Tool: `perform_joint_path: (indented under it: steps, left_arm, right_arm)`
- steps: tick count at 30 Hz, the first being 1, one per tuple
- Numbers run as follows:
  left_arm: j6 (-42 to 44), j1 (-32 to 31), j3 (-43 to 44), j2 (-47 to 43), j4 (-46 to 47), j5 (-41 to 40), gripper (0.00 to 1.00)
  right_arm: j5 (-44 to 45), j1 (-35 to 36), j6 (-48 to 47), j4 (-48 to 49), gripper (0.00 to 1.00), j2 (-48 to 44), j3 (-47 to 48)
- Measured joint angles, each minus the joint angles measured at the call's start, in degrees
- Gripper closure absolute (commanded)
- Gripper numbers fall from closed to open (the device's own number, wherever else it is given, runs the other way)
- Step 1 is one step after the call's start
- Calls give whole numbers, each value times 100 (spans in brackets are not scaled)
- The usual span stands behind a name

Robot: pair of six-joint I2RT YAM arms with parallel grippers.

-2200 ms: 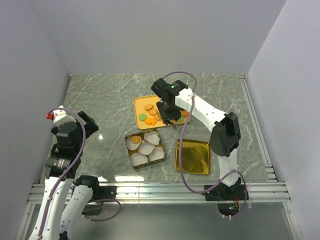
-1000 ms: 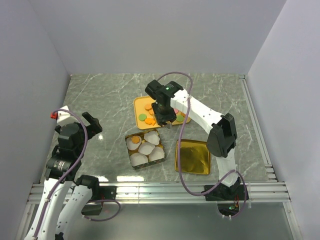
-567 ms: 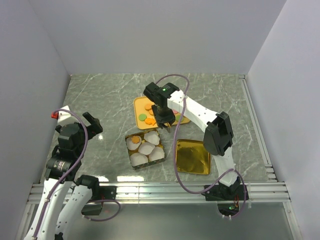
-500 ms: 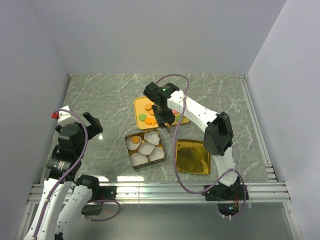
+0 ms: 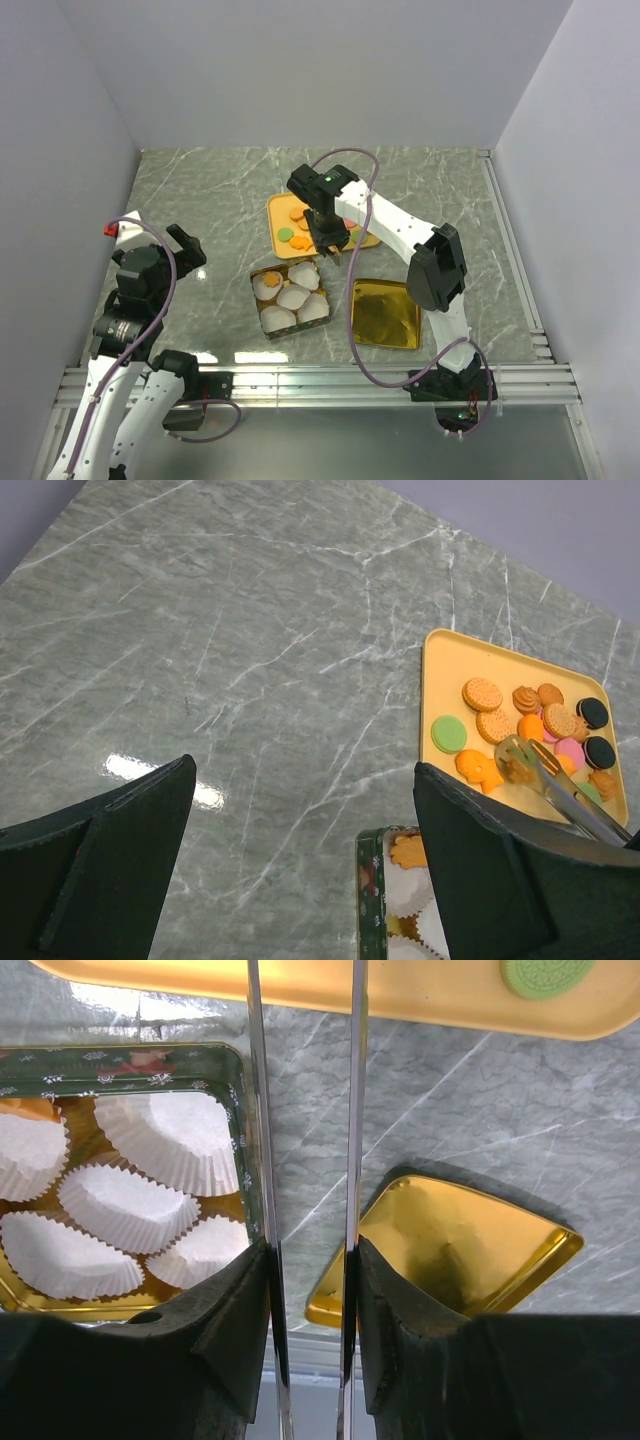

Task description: Pack the cookies

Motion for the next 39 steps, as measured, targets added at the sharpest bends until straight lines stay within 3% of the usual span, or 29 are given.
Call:
perform_joint_path:
  steps: [17, 32, 39]
  left_arm:
    - [0, 0, -2, 138, 7, 15, 5]
    - [44, -2, -7, 221, 46, 199, 8]
    - [81, -4, -7, 229, 50, 262, 9]
  right_arm:
    - [-120, 0, 46, -114, 73, -361, 302]
    - [-595, 31, 144, -72, 75, -1438, 280]
    - [-680, 103, 175, 44, 78, -2004, -186]
